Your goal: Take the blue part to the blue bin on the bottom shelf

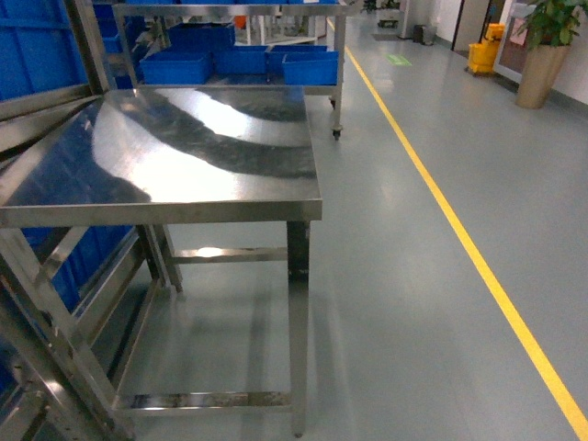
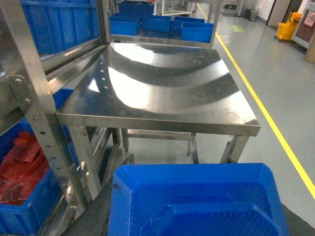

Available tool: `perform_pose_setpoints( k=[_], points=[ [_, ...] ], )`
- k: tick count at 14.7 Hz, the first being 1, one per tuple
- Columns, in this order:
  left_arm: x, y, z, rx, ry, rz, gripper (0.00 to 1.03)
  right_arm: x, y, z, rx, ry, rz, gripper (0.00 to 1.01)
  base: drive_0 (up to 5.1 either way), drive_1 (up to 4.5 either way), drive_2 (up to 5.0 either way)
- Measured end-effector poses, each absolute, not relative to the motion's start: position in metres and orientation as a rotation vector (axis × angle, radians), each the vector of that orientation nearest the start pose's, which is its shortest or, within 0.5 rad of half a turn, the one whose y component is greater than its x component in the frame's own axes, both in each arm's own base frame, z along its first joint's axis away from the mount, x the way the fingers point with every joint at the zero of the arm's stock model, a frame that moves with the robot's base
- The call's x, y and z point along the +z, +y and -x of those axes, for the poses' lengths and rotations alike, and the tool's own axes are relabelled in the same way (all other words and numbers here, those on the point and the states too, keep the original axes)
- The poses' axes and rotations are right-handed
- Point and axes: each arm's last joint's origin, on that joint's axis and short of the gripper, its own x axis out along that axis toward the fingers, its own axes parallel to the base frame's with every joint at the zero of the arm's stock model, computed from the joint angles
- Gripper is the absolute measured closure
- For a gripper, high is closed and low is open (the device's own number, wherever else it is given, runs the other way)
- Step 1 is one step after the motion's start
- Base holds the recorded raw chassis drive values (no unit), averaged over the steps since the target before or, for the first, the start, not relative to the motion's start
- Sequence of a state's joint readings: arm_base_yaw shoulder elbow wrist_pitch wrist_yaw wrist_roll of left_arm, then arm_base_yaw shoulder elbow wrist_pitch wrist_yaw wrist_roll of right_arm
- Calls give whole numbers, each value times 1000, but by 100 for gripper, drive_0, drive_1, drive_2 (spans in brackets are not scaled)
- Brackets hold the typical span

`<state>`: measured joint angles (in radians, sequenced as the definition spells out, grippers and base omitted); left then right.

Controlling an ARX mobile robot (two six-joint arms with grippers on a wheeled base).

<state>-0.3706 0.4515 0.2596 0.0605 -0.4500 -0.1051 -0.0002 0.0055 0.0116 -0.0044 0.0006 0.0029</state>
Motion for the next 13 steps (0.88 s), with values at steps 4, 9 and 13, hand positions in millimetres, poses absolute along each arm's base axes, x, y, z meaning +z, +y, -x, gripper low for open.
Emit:
perform_pose_setpoints(
  k=[4,9,13],
  points=[
    [219,-34,-123,86,114,53,60,167,0,-97,-1,-1,-3,3,2,435,-432],
    [219,-34,-123,90,114,53,60,166,0,-97,0,0,-3,3,2,435,-432],
    [219,-34,-123,89,114,53,60,167,0,-97,-1,-2,-3,3,2,435,-432]
  ],
)
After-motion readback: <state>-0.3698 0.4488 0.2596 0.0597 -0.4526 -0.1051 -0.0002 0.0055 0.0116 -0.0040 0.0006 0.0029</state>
